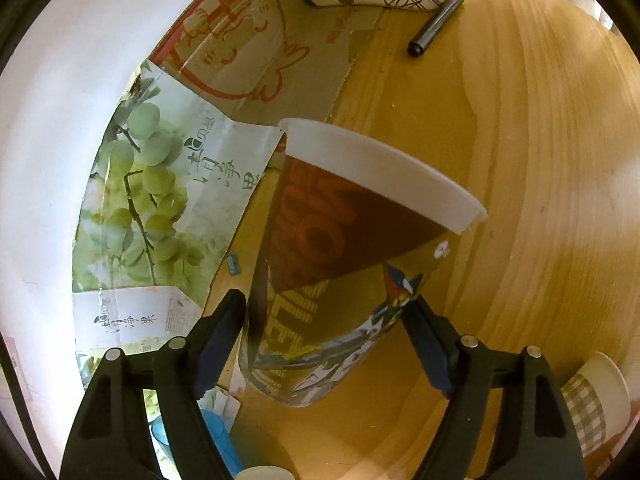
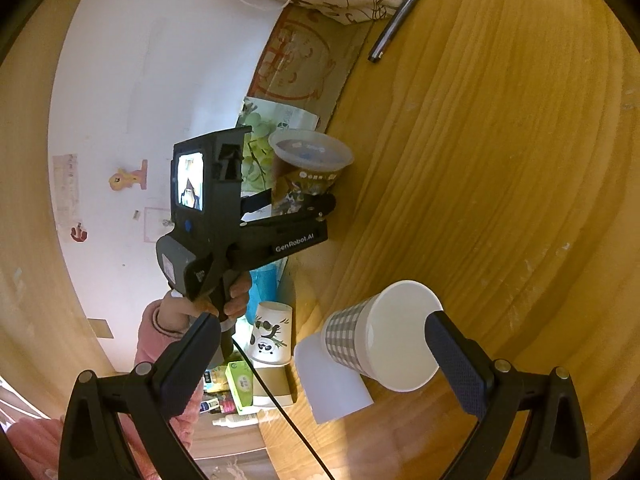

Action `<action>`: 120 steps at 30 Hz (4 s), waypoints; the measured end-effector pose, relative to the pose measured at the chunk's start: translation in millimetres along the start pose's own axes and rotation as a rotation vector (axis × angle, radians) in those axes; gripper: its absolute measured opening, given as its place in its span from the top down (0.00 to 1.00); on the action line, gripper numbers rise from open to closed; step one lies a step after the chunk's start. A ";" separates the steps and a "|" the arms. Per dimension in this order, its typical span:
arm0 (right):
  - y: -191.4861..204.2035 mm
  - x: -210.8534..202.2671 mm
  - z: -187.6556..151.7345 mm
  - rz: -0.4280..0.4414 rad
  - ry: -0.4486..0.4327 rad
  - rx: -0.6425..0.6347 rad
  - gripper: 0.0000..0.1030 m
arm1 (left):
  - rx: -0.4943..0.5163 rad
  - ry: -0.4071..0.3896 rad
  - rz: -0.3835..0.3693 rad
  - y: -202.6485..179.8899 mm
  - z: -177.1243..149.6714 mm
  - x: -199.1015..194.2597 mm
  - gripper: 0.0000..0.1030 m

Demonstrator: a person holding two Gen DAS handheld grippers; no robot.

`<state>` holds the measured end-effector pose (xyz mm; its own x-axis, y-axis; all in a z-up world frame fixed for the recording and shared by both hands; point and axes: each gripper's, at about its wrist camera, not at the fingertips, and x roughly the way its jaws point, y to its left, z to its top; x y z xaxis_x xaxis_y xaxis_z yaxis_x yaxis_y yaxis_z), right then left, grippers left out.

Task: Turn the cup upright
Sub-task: 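Lift the brown cup with the left gripper and rotate it opening-up, then close the right gripper on the cup while the left gripper opens and releases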

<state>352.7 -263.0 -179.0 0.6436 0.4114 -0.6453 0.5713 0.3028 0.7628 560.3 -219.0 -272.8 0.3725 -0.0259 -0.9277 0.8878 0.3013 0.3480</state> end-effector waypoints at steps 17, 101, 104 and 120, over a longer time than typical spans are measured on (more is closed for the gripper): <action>4.1 -29.2 -15.0 0.021 -0.030 -0.040 0.01 | -0.041 -0.108 0.018 -19.5 -21.4 -64.2 0.31; -38.9 -74.0 -123.2 -0.156 0.486 -0.314 0.01 | -1.186 -0.066 -0.521 -235.1 -278.5 -149.9 0.31; -39.4 -61.1 -119.6 -0.167 0.488 -0.307 0.01 | -1.162 -0.064 -0.517 -236.6 -274.8 -149.6 0.31; -28.0 -9.8 -117.9 -0.231 0.566 -0.382 0.01 | -1.173 -0.064 -0.643 -229.6 -282.0 -135.6 0.31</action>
<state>270.4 -174.1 -189.3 0.1061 0.6521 -0.7507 0.3765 0.6724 0.6373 229.6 -15.9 -265.0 0.0195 -0.5056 -0.8626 0.1660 0.8524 -0.4959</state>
